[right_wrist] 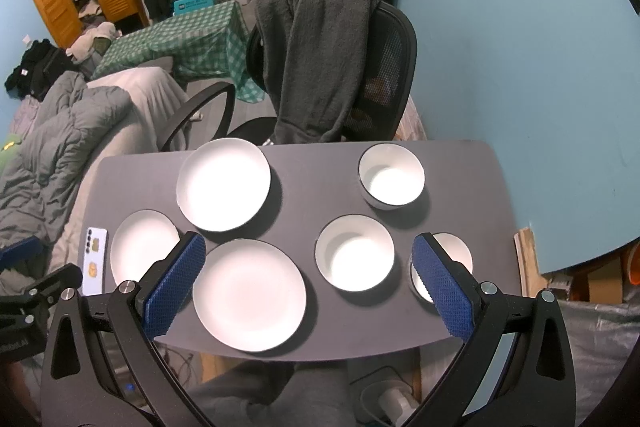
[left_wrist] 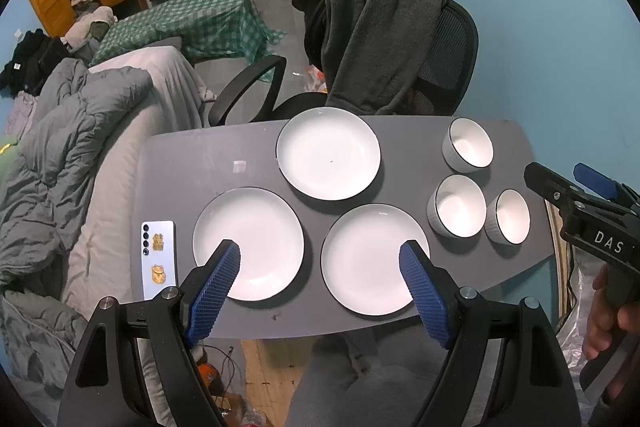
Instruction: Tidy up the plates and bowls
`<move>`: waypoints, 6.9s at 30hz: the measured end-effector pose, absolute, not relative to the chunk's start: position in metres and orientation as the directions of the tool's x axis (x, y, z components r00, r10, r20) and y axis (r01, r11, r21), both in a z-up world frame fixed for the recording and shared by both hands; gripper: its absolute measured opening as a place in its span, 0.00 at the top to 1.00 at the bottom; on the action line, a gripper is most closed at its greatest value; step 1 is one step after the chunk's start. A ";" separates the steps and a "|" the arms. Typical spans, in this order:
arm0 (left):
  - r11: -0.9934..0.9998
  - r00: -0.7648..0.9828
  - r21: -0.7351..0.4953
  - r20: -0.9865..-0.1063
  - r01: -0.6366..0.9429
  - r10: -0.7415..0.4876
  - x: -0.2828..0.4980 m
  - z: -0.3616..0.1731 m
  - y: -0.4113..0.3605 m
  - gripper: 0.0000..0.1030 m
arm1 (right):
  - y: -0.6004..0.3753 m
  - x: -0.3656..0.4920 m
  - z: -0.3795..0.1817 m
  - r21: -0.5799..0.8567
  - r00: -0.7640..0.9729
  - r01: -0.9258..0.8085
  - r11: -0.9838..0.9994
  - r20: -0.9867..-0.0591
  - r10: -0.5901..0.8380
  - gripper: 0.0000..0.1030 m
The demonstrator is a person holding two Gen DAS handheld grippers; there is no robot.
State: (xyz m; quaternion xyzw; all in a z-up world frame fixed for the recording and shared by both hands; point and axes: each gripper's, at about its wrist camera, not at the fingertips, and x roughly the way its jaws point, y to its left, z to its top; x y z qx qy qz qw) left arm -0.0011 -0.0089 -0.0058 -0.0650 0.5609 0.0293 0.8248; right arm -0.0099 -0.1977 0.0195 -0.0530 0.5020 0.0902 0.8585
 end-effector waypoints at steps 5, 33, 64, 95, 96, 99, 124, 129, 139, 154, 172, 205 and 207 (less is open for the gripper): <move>0.990 0.369 -0.075 -0.929 -0.122 -0.025 -0.001 -0.006 -0.009 0.19 | -0.196 -0.012 0.020 0.004 0.479 -0.209 0.978 -0.871 0.106 0.02; 0.986 0.368 -0.099 -0.929 -0.135 -0.043 -0.011 -0.008 -0.005 0.19 | -0.199 -0.017 0.014 0.004 0.465 -0.214 0.977 -0.879 0.105 0.02; 0.989 0.243 -0.066 -0.970 -0.130 -0.033 -0.006 -0.120 0.013 0.19 | -0.241 -0.017 -0.080 0.075 0.306 -0.176 0.982 -0.944 0.126 0.02; 0.996 0.122 -0.082 -0.990 -0.044 -0.076 0.009 -0.224 -0.029 0.22 | -0.235 -0.011 -0.199 0.264 0.065 -0.248 0.932 -0.955 0.288 0.27; 0.995 0.123 -0.089 -0.989 -0.049 -0.083 0.008 -0.225 -0.029 0.24 | -0.235 -0.010 -0.201 0.263 0.063 -0.256 0.930 -0.956 0.288 0.34; 0.997 0.108 -0.062 -0.993 -0.054 -0.056 0.009 -0.229 -0.028 0.39 | -0.236 -0.011 -0.205 0.263 0.054 -0.278 0.924 -0.956 0.289 0.52; 0.986 0.120 -0.126 -0.986 -0.113 -0.113 0.022 -0.238 0.000 0.59 | -0.265 -0.011 -0.209 0.282 0.039 -0.232 0.931 -0.954 0.299 0.70; 0.988 0.121 -0.128 -0.986 -0.089 -0.117 0.021 -0.237 0.002 0.62 | -0.263 -0.004 -0.209 0.298 0.019 -0.191 0.935 -0.952 0.307 0.80; 0.987 0.127 -0.140 -0.983 -0.075 -0.130 0.016 -0.231 -0.002 0.63 | -0.262 -0.027 -0.209 0.338 -0.027 -0.235 0.911 -0.940 0.341 0.84; 0.947 0.098 -0.247 -0.968 -0.204 -0.231 -0.025 -0.224 0.027 0.61 | -0.256 -0.012 -0.210 0.350 -0.016 -0.215 0.912 -0.935 0.355 0.84; 0.955 0.066 -0.242 -0.970 -0.171 -0.234 0.002 -0.251 -0.006 0.61 | -0.241 -0.013 -0.209 0.343 -0.024 -0.231 0.911 -0.938 0.347 0.84; 0.947 0.027 -0.292 -0.956 -0.131 -0.291 -0.011 -0.255 -0.012 0.78 | -0.244 -0.012 -0.214 0.368 -0.031 -0.163 0.915 -0.929 0.368 0.85; 0.945 0.026 -0.296 -0.955 -0.141 -0.295 -0.008 -0.258 -0.008 0.79 | -0.242 -0.012 -0.214 0.369 -0.033 -0.161 0.915 -0.929 0.369 0.85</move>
